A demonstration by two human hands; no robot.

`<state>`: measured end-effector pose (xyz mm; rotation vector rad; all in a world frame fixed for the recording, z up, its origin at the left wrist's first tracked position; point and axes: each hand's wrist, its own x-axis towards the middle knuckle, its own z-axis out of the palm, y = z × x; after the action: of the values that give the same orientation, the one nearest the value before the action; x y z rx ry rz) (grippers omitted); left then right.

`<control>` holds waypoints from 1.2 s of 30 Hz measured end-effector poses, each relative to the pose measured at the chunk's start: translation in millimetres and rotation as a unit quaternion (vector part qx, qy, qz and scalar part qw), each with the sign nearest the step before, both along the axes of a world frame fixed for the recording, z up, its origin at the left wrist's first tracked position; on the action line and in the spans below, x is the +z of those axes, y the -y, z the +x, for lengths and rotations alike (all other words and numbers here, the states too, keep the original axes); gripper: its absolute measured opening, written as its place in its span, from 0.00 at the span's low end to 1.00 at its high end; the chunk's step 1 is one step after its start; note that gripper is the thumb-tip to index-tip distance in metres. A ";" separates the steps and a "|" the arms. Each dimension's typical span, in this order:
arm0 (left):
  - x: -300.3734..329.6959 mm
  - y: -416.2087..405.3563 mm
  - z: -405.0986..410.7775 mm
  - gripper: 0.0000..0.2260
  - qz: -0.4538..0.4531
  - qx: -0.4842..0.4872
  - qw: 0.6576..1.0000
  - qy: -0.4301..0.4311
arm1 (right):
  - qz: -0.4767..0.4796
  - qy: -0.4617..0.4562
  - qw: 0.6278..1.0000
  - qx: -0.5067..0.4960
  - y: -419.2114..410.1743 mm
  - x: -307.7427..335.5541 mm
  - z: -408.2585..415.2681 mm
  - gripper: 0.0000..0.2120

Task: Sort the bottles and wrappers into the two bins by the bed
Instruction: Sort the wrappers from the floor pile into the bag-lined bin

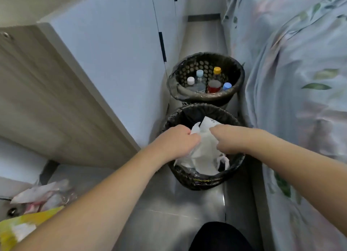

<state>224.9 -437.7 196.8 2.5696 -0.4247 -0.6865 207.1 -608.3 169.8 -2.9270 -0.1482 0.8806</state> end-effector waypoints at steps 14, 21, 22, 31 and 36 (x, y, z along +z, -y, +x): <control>-106.5 46.4 7.0 0.18 0.247 -0.148 0.948 -0.135 | -0.035 0.000 0.999 0.025 2.2 -3.7 -7.1 0.14; -84.4 29.2 15.5 0.24 0.211 -0.129 0.962 -0.115 | -0.016 0.011 1.000 0.024 0.6 -5.9 -8.5 0.15; -81.6 26.3 16.3 0.24 0.210 -0.133 0.964 -0.097 | -0.013 0.013 0.999 0.026 0.2 -5.7 -8.2 0.15; -68.9 -38.8 -16.0 0.12 0.042 -0.177 0.943 0.278 | 0.043 0.072 0.996 0.024 -16.6 -4.9 -15.7 0.21; -54.3 -122.8 -45.6 0.16 -0.061 -0.120 0.941 0.309 | 0.138 0.126 0.982 0.032 -70.1 3.1 -47.2 0.29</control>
<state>179.3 -314.9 142.5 2.5895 -0.9560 0.1031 159.9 -538.2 172.9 -2.7683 -0.3513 0.4488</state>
